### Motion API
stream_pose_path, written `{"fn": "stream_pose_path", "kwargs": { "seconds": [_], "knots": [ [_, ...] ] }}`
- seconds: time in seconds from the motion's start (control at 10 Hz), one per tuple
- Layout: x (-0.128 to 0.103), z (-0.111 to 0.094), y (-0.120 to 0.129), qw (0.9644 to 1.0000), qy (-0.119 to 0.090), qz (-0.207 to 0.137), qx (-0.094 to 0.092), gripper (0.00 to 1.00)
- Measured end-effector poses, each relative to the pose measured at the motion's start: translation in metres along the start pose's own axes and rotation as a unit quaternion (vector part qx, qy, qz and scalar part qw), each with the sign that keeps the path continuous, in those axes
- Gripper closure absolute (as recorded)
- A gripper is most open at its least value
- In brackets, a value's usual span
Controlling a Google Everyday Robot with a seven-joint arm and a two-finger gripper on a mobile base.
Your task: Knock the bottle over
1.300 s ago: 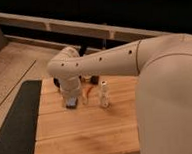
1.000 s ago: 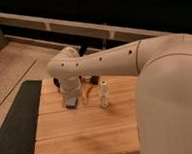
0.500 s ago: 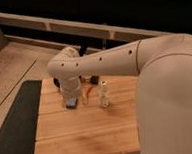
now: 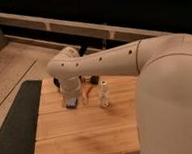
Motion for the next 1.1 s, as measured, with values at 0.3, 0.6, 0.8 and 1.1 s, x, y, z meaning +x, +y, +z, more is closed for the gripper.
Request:
{"fn": "stream_pose_path", "kwargs": {
  "seconds": [0.3, 0.6, 0.8, 1.1],
  "knots": [
    [0.0, 0.0, 0.0, 1.0, 0.0, 0.0, 0.0, 0.35],
    [0.0, 0.0, 0.0, 1.0, 0.0, 0.0, 0.0, 0.35],
    [-0.0001, -0.0001, 0.0002, 1.0, 0.0, 0.0, 0.0, 0.35],
    [-0.0067, -0.0014, 0.0098, 0.9998, 0.008, 0.01, -0.017, 0.35]
  ]
}}
